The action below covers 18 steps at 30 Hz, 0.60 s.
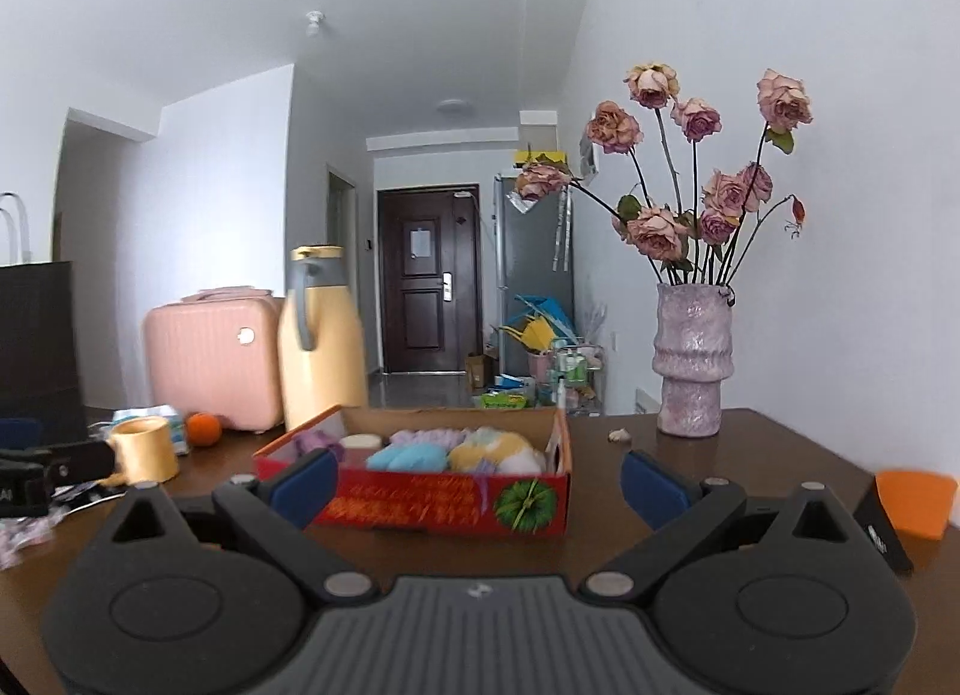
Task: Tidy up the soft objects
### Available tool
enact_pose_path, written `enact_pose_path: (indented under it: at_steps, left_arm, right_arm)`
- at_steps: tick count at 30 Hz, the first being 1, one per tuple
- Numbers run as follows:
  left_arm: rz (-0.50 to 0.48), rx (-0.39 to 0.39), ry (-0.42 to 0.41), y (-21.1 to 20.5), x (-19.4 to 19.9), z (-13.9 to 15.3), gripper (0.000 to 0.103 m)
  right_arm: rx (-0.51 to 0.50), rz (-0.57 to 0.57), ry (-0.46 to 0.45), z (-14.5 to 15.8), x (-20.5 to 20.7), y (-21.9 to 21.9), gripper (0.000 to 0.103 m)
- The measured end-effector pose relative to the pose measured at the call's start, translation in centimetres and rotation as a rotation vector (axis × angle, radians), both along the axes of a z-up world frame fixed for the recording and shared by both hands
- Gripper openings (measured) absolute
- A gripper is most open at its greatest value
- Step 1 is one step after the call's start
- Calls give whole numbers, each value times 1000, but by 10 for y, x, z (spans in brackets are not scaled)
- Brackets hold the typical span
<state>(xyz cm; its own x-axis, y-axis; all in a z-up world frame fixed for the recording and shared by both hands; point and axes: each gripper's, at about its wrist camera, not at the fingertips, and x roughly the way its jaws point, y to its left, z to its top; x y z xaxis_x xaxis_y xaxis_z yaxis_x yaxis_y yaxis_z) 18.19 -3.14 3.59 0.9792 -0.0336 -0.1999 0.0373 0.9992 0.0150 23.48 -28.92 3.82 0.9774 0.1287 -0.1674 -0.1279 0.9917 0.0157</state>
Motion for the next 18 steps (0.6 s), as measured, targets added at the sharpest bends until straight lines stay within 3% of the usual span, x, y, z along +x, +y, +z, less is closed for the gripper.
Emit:
enact_pose_path:
  at_steps: [11,15,18]
  left_arm:
    - [14,21,14,17,-118,-36,99]
    - [40,39,11,27,-146,-43,101]
    - [38,55,-6,28,-156,-40,101]
  right_arm:
    - [39,6,31,-45,-132,13,103]
    - [-13,12,24,-56,-170,22,103]
    - [12,37,23,-58,-184,25,103]
